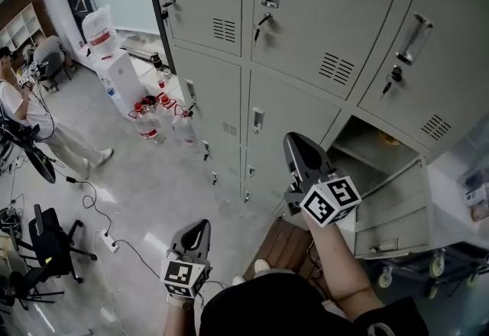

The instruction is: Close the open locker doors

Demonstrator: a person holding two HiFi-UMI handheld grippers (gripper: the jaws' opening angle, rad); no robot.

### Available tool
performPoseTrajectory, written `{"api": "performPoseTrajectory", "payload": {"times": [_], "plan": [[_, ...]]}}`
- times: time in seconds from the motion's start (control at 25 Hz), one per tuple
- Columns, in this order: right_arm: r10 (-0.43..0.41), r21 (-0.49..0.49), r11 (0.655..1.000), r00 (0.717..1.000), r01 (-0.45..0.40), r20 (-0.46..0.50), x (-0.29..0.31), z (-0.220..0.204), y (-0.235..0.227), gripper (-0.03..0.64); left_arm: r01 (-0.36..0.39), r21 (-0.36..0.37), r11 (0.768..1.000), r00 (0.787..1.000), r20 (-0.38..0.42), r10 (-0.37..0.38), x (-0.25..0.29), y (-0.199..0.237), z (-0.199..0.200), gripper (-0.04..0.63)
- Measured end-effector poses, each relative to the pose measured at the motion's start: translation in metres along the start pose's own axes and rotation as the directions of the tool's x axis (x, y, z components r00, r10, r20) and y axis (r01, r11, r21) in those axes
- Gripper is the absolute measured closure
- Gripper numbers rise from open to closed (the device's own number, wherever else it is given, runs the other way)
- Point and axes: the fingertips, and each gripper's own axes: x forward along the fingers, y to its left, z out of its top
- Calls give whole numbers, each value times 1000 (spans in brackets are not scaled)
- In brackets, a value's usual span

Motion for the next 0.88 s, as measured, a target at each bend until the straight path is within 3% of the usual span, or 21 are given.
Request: {"api": "performPoseTrajectory", "payload": {"times": [0.28,0.48,0.68,0.88], "plan": [[-100,-35,995,994,99,-40,-65,-19,8,577,135,33,990,991,-3,-135,3,-34,-2,578],[-212,-42,977,976,210,-55,-121,-29,3,577,251,51,967,968,-18,-250,5,-62,-7,578],[-334,-47,942,940,331,-71,-181,-42,1,577,378,63,924,926,-30,-377,11,-95,-14,578],[-438,-85,899,894,431,-94,-241,-55,1,577,503,80,861,864,-48,-500,21,-134,-20,578]]}}
